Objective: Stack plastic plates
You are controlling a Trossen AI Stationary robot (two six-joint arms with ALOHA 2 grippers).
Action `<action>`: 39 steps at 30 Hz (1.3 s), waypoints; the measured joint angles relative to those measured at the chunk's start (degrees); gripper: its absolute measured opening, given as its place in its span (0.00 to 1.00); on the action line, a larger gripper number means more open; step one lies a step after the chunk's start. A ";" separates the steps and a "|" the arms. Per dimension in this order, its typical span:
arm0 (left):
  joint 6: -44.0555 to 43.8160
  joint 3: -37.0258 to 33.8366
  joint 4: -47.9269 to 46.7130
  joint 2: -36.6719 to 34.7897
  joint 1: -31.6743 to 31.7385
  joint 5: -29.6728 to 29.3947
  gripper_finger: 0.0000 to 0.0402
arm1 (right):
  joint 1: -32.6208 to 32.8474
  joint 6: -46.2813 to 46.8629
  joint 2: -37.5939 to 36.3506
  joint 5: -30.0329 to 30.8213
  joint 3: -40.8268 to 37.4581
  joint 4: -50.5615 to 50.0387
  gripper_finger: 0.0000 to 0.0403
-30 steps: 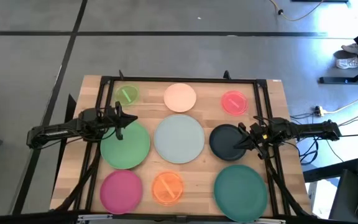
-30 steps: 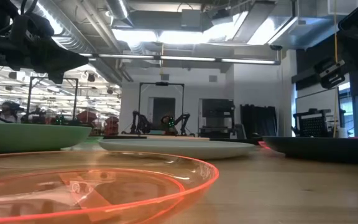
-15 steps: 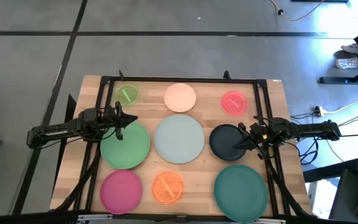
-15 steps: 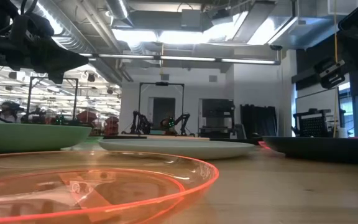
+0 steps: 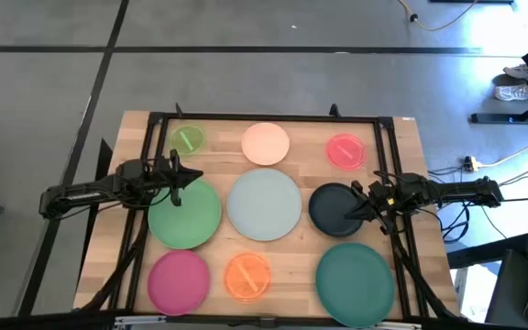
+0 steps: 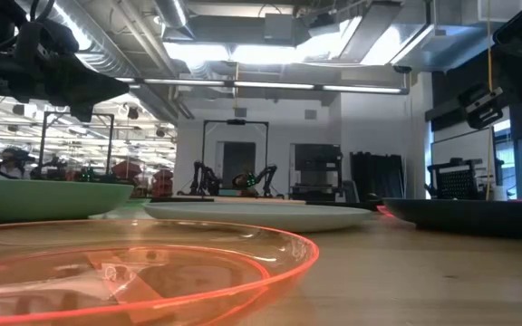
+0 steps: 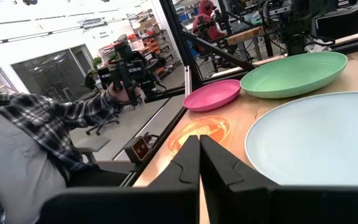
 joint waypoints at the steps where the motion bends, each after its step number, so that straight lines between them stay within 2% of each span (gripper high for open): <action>1: 0.02 0.00 0.11 -0.02 0.01 0.00 0.00 | 0.00 -0.22 0.02 0.31 -0.01 0.00 0.00; 7: -3.66 0.00 2.89 0.01 -0.02 0.61 0.00 | 0.00 -0.83 0.01 11.30 -0.06 -0.52 0.00; 10: -4.29 0.00 6.44 -0.02 0.01 -1.52 0.00 | 0.00 -0.82 0.00 15.64 -0.06 -0.75 0.00; 15: -2.90 0.00 10.42 0.04 -0.02 -0.43 0.00 | 0.00 -0.87 0.02 16.43 -0.06 -0.45 0.00; 20: -2.62 0.00 16.39 2.38 -0.78 2.00 0.00 | 0.00 -0.38 0.02 19.16 -0.06 4.51 0.00; 27: 0.34 0.00 29.87 12.06 -6.40 1.94 0.00 | 0.04 -0.53 1.33 19.98 0.29 4.76 0.00; 33: 6.03 0.13 41.37 21.09 -12.01 1.09 0.00 | 0.04 -2.09 8.80 20.85 6.23 2.26 0.00; 39: 7.91 3.86 42.61 26.81 -14.20 0.04 0.00 | 0.04 -3.40 19.50 19.54 15.00 -0.18 0.00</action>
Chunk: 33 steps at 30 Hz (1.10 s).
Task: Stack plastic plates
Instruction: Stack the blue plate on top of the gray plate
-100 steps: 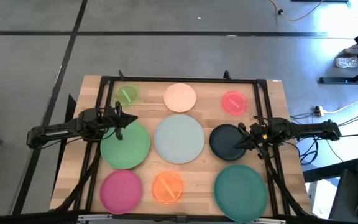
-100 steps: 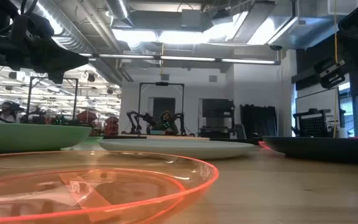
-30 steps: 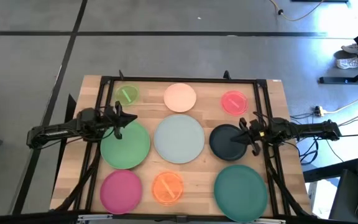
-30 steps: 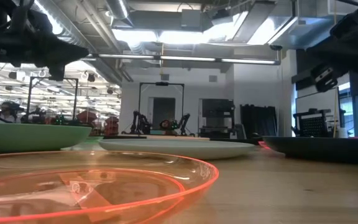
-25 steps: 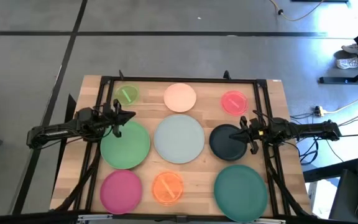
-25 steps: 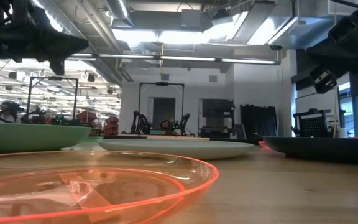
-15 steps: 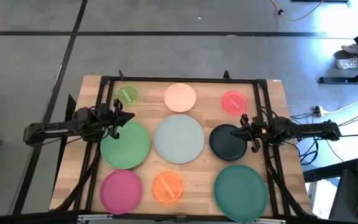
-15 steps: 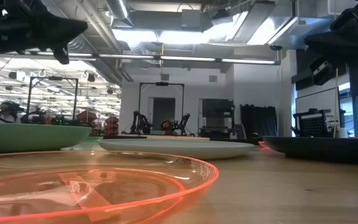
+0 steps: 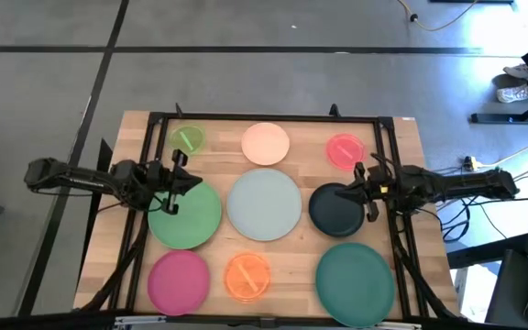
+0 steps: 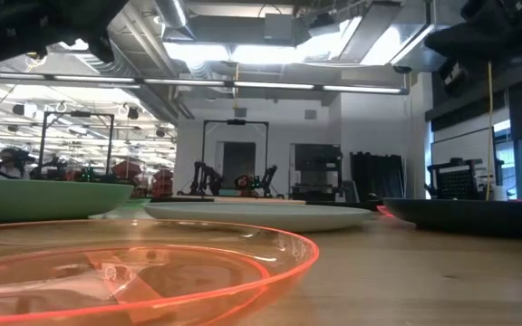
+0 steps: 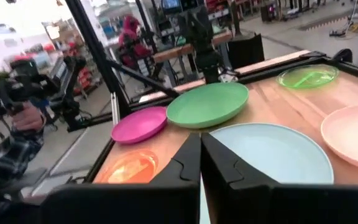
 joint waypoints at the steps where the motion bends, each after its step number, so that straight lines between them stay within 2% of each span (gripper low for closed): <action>1: 0.00 0.31 -0.11 0.80 -0.32 -0.02 0.00 | 0.00 -0.04 1.95 -0.16 1.63 -1.08 0.00; 6: -2.03 2.17 -0.38 2.65 -2.19 -0.04 0.00 | 0.63 -0.02 11.34 -0.48 9.79 -8.16 0.00; 8: -3.30 2.69 -0.17 2.96 -3.29 -0.04 0.00 | 2.66 -0.26 15.20 -0.17 13.66 -10.50 0.00; 15: -3.41 2.83 -0.46 3.38 -7.36 -1.05 0.00 | 12.02 -2.20 27.19 7.11 27.10 -20.52 0.00; 19: -3.39 2.85 -0.46 3.38 -8.65 -3.15 0.00 | 16.47 -1.31 33.47 7.95 32.18 -25.21 0.00; 25: -3.39 2.85 -0.61 3.38 -9.63 -4.35 0.00 | 21.15 2.03 40.82 5.72 34.86 -27.86 0.00; 30: -3.39 2.85 -0.63 3.42 -10.18 -4.35 0.00 | 22.52 11.26 46.17 5.35 34.86 -30.58 0.00; 33: -3.39 2.85 -0.60 3.42 -10.19 -4.38 0.00 | 22.49 15.32 48.49 3.78 34.86 -33.02 0.05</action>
